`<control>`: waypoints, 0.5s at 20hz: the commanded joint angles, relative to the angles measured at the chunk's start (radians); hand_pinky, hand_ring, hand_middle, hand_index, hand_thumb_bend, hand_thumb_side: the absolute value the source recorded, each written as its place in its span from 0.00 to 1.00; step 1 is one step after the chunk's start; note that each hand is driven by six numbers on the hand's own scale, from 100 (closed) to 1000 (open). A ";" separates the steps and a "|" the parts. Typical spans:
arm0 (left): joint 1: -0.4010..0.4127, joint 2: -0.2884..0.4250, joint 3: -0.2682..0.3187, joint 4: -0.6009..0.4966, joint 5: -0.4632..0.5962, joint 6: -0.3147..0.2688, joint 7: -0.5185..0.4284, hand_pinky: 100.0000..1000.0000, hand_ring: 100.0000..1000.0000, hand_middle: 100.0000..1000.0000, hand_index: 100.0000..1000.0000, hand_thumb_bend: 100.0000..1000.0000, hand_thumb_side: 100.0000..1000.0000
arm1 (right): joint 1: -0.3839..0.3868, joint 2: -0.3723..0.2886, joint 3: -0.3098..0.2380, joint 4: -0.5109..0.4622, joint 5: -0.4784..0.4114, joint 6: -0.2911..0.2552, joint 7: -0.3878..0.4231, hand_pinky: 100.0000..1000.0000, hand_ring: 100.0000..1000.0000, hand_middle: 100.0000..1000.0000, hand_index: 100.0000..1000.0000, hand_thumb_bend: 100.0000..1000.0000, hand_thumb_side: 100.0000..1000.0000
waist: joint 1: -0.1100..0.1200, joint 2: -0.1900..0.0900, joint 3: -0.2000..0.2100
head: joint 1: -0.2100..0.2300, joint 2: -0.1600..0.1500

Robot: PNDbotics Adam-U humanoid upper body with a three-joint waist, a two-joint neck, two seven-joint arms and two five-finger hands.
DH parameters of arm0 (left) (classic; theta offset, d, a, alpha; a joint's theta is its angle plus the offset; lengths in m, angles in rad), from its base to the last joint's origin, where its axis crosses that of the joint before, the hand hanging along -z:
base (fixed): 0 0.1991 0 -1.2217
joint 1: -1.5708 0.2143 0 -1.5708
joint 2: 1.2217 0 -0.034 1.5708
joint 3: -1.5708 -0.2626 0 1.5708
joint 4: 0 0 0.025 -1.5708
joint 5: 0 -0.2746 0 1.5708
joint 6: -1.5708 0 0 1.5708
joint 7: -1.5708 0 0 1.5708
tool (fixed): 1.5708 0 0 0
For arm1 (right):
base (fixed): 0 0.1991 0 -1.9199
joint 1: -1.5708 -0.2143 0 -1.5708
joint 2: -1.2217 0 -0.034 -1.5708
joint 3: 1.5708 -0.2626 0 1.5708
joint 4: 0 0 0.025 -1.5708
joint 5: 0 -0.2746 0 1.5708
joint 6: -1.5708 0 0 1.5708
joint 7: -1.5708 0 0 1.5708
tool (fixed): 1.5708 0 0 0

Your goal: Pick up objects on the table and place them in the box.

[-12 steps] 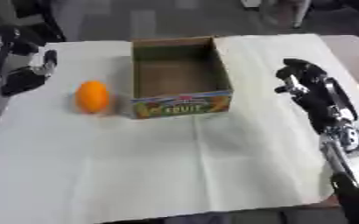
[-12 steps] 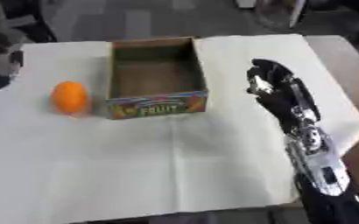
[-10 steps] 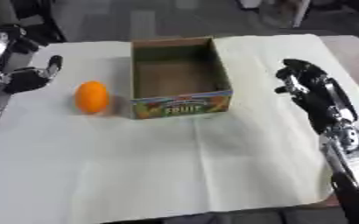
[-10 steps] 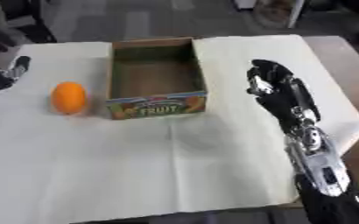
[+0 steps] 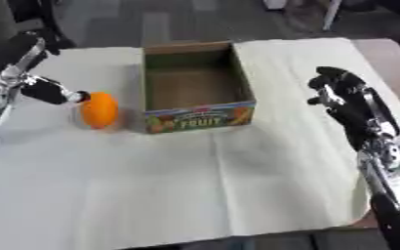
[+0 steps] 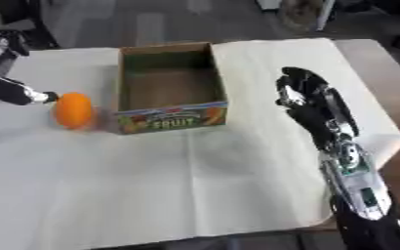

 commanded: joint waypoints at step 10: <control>-0.098 -0.085 0.003 0.259 -0.166 -0.042 -0.072 0.70 0.72 0.72 0.81 0.81 0.08 | -0.010 -0.023 0.002 -0.004 -0.002 0.000 0.007 0.58 0.75 0.59 0.77 0.00 0.31 | 0.002 -0.015 -0.010 | 0.009 0.006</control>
